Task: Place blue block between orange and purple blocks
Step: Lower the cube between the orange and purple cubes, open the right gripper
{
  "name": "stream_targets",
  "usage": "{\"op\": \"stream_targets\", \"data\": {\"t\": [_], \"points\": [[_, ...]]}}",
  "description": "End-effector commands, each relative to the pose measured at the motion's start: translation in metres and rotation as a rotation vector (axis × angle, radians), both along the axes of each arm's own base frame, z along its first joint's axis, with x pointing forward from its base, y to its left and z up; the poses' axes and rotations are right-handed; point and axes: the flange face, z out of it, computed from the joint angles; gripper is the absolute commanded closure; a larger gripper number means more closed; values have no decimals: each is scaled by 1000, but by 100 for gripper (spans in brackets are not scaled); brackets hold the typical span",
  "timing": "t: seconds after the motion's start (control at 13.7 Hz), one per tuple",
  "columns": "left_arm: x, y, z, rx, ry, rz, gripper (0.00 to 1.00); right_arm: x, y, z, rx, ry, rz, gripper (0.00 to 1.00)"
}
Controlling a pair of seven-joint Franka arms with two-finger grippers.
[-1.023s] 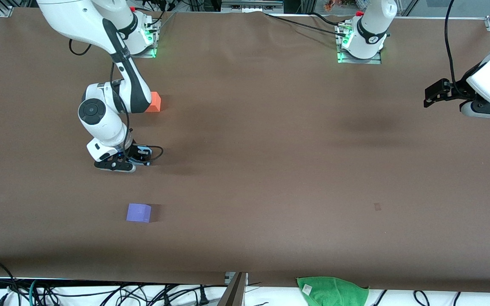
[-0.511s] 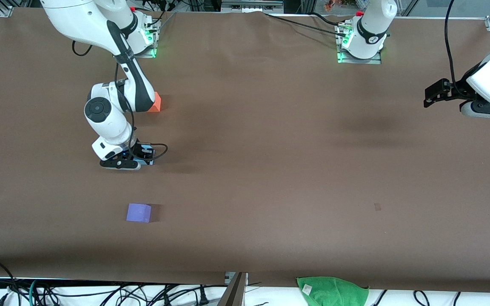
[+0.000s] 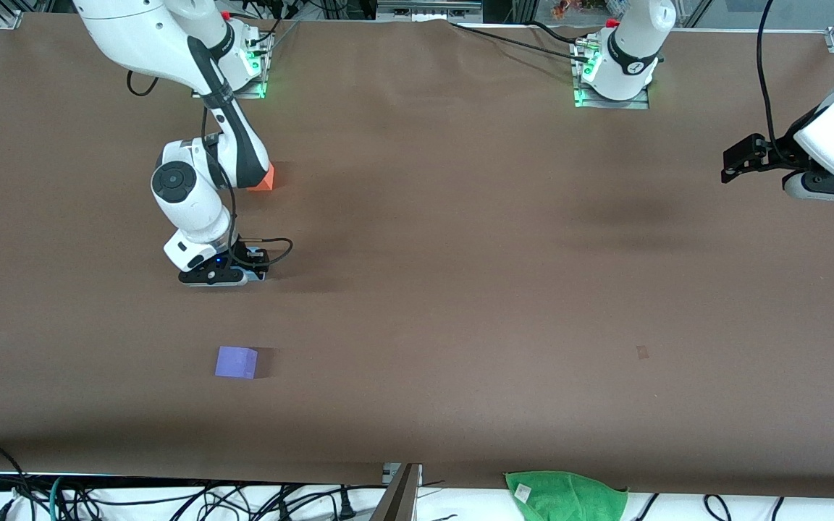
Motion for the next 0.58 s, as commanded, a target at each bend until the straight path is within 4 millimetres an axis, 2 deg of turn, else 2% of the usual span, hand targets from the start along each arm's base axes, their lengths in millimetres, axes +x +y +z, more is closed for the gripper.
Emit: {"op": "stream_targets", "data": {"t": [0.0,0.22,0.37,0.51], "points": [[-4,-1,5,-21,2,10,0,11,4,24,7,35,13,1],[-4,-1,5,-21,2,9,0,35,12,78,4,123,25,1],[-4,-1,5,-21,2,9,0,52,10,120,-11,188,55,1],[-3,-1,5,-21,0,9,0,64,-2,162,-29,254,98,1]]}}
